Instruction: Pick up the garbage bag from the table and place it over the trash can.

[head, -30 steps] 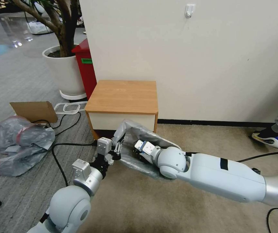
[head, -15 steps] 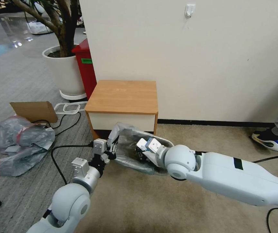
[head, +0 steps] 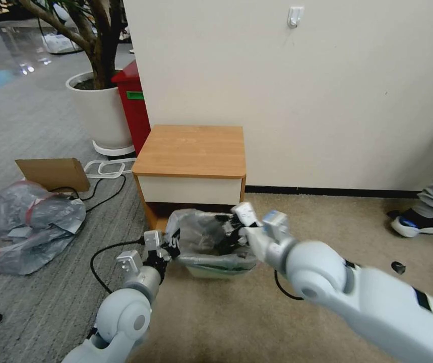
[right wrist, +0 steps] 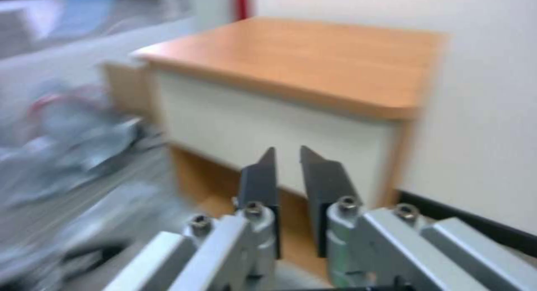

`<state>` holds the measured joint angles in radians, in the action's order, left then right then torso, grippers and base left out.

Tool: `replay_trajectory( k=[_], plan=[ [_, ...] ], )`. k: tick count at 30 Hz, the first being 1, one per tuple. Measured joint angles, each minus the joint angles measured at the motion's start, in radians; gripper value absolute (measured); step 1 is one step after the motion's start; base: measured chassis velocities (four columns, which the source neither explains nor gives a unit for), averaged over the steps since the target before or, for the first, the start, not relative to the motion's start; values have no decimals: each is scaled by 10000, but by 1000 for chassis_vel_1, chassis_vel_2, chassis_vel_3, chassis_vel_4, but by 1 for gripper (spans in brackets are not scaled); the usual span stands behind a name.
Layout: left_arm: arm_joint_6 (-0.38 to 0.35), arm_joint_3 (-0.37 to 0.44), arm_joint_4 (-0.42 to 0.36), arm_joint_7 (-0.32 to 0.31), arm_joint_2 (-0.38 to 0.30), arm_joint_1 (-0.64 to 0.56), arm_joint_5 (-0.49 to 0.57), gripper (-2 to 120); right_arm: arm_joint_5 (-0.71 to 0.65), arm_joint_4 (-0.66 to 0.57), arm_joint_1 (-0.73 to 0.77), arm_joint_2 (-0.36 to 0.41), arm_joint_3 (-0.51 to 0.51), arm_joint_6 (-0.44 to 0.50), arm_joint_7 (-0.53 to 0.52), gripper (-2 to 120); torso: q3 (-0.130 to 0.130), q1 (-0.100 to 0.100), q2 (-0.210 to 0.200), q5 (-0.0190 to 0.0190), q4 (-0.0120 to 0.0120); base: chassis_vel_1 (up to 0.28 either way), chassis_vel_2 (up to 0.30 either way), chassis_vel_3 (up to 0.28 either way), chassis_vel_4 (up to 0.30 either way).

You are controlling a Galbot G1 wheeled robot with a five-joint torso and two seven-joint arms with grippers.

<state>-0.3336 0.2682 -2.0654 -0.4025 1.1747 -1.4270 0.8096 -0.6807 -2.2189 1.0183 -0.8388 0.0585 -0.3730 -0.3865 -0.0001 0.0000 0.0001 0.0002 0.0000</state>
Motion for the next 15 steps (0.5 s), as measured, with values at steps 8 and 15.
replay_trajectory(
  k=[8, 15],
  plan=[
    [-10, -414, -266, -293, 15, -761, 19, 7, 3112, -376, 4108, -2033, -3388, 1213, 596, 42, -1, 0, 0, -1, -5, 0, 0, 0, 0],
    [86, -995, -494, -484, 10, -1401, -245, 7, 3991, -445, 5134, -3146, -4371, 1847, 605, 70, -1, 0, 0, -3, 1, 0, 0, 0, 0]
  ],
)
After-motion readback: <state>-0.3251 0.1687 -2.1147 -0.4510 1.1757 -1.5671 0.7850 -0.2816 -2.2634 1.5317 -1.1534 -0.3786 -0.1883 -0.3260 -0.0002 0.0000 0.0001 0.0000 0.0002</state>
